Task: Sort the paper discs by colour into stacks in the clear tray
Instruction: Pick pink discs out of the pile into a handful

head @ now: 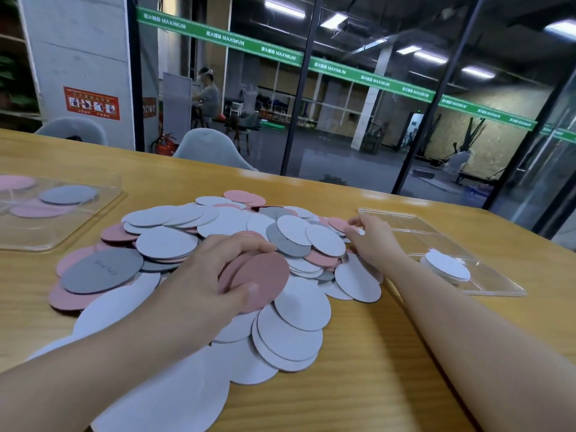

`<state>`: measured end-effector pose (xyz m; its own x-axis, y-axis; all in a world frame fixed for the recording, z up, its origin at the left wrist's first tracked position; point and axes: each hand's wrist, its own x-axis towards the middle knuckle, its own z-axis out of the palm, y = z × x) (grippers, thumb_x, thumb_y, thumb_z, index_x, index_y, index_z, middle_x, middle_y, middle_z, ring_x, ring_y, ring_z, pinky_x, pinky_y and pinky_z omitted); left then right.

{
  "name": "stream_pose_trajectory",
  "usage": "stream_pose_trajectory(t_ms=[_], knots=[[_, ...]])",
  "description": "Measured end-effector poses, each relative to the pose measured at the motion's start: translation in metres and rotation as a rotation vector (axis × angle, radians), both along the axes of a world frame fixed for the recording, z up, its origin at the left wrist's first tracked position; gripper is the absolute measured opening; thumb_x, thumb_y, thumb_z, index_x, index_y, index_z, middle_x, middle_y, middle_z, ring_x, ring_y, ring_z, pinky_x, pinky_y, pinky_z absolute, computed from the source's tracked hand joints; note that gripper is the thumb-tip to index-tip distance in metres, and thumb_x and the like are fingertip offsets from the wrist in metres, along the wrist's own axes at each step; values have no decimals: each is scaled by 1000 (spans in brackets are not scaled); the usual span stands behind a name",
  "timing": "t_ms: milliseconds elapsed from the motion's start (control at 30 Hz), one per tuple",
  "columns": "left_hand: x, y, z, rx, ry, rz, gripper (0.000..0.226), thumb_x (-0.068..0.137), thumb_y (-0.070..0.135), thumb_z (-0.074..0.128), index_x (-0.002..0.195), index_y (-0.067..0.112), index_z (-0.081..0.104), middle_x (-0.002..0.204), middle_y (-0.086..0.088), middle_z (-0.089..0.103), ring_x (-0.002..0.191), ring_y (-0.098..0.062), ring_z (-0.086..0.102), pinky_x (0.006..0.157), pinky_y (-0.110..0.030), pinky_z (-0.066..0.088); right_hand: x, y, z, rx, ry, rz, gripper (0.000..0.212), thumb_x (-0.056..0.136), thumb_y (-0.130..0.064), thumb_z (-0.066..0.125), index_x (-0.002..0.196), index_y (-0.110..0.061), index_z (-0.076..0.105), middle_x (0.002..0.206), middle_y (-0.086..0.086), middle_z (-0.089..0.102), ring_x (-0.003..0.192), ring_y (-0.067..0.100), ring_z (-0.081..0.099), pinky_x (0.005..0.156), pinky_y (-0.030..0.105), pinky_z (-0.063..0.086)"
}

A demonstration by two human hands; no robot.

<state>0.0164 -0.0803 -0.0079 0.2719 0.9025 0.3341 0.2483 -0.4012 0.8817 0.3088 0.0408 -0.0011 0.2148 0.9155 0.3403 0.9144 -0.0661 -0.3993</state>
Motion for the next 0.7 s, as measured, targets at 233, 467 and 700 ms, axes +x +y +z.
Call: stream_pose_trajectory(t_ms=[233,467,700], knots=[[0,1,-1,17,8,-2,59,81,7,61,102,61,53,114,36,44,99,12,48,69,-21,45,-10,27,2,-159,63,-171,50,97,-38,42,139,-11,40,136,14,48,131,33,27,99,42,33],[0,2,-3,24,4,-9,59,81,6,60,101,61,53,114,38,43,101,11,48,65,-18,44,-4,39,4,-296,13,-191,45,95,-39,39,127,-9,52,127,14,53,124,35,34,87,42,38],[-1,4,-4,28,-5,-19,59,83,6,60,101,62,53,114,37,43,100,13,47,66,-18,43,-9,32,8,-201,284,-197,67,76,-28,71,131,-4,42,124,17,50,99,31,56,77,37,52]])
